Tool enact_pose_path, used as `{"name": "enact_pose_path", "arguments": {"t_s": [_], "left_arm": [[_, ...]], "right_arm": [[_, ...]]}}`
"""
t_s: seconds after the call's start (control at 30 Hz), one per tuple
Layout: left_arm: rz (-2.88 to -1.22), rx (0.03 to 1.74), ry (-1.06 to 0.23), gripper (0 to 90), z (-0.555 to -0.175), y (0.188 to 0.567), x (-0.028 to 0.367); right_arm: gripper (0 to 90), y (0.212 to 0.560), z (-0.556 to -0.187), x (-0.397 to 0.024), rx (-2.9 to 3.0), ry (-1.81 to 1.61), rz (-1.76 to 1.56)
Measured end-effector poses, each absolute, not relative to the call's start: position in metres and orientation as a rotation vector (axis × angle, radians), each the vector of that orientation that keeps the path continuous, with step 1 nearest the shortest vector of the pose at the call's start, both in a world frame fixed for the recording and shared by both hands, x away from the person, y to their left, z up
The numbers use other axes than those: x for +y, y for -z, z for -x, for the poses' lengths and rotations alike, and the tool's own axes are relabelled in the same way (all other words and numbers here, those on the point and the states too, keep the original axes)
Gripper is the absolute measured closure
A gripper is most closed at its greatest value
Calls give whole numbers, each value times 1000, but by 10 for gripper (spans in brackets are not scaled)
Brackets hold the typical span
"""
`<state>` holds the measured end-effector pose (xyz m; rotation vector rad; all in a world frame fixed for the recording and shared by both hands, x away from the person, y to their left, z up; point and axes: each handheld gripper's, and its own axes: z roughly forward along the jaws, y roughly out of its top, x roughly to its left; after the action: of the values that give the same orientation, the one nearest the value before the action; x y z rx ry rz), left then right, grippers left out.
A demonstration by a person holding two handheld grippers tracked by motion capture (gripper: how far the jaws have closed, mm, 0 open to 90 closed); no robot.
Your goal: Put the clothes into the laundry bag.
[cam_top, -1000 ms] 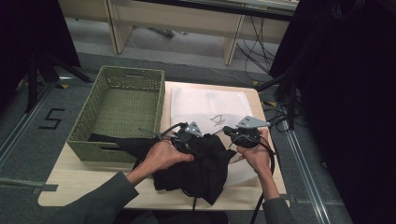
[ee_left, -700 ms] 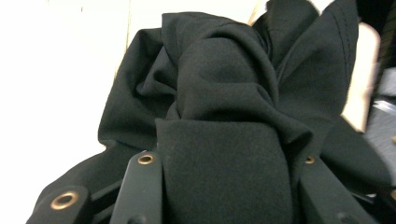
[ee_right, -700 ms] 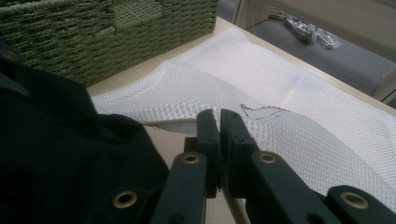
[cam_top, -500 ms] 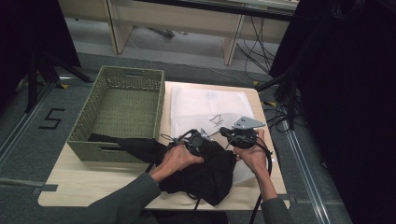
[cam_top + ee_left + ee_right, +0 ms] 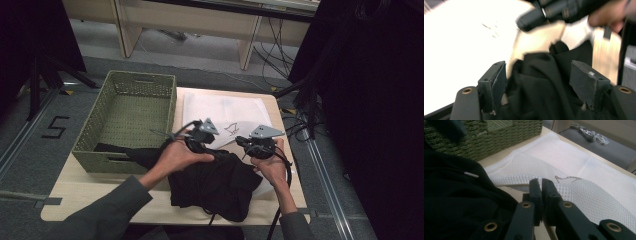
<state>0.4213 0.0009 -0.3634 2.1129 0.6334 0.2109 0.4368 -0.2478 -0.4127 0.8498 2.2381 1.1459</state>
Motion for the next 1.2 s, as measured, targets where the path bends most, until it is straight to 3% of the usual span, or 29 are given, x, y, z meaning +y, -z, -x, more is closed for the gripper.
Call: {"name": "enact_pose_path", "arguments": {"t_s": [0.2,0.43,0.6,0.8,0.87,1.0,1.2], "left_arm": [[-2124,682,-305,282,-422,340,70],[-2085,831,-321,267,-418,359,145],[-2057,900,-298,266,-416,382,179],[-2045,911,-250,280,-408,404,192],[-2055,889,-231,316,-407,409,194],[-2033,901,-153,504,-405,417,195],[-1974,901,-122,716,-403,414,199]], "right_arm": [[876,413,-437,-248,2236,-1149,-849],[876,413,-437,-248,2234,-1146,-853],[875,414,-436,-248,2237,-1145,-868],[875,415,-438,-249,2232,-1154,-862],[875,415,-437,-249,2232,-1149,-859],[874,415,-437,-249,2231,-1150,-867],[874,415,-437,-249,2239,-1148,-864]]}}
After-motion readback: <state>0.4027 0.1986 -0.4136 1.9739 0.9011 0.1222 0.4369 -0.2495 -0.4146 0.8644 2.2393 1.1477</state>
